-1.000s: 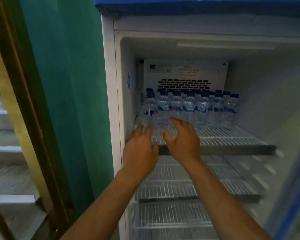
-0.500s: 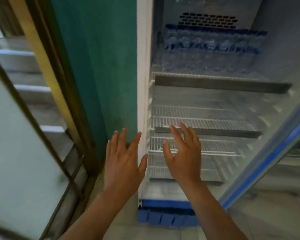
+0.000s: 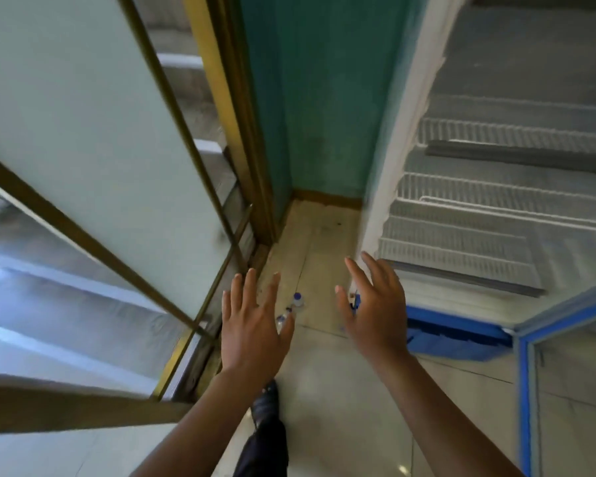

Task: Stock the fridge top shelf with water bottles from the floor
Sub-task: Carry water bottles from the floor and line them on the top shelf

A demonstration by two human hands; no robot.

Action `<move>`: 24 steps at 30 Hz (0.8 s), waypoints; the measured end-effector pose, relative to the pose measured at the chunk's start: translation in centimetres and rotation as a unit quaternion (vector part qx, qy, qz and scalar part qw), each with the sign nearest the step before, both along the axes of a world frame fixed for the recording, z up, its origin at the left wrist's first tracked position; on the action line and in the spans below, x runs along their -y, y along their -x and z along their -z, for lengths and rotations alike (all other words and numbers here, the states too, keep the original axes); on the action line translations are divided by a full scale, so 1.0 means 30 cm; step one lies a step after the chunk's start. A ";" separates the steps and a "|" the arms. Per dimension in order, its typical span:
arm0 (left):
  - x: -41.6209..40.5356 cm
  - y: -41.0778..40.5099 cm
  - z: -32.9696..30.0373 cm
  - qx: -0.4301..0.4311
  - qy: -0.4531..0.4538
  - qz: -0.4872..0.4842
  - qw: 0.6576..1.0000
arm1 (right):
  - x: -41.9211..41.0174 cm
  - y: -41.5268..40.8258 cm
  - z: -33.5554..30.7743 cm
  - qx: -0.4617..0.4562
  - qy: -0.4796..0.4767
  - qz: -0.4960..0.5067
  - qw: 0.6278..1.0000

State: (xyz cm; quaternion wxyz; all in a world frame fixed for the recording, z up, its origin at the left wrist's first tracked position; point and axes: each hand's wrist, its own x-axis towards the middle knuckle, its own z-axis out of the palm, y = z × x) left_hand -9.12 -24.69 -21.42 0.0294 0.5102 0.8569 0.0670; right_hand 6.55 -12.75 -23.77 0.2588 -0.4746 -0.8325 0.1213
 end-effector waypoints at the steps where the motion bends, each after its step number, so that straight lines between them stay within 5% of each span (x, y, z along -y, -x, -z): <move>1: 0.005 0.035 0.034 0.005 0.008 -0.006 1.000 | 0.003 0.030 0.029 0.011 0.010 -0.003 1.000; 12: -0.218 0.482 0.604 0.072 0.162 0.009 0.984 | -0.096 0.435 0.566 0.126 0.174 0.002 0.977; 24: -0.532 0.633 1.766 0.227 0.273 -0.149 0.923 | -0.387 0.700 1.716 0.166 0.324 0.067 0.929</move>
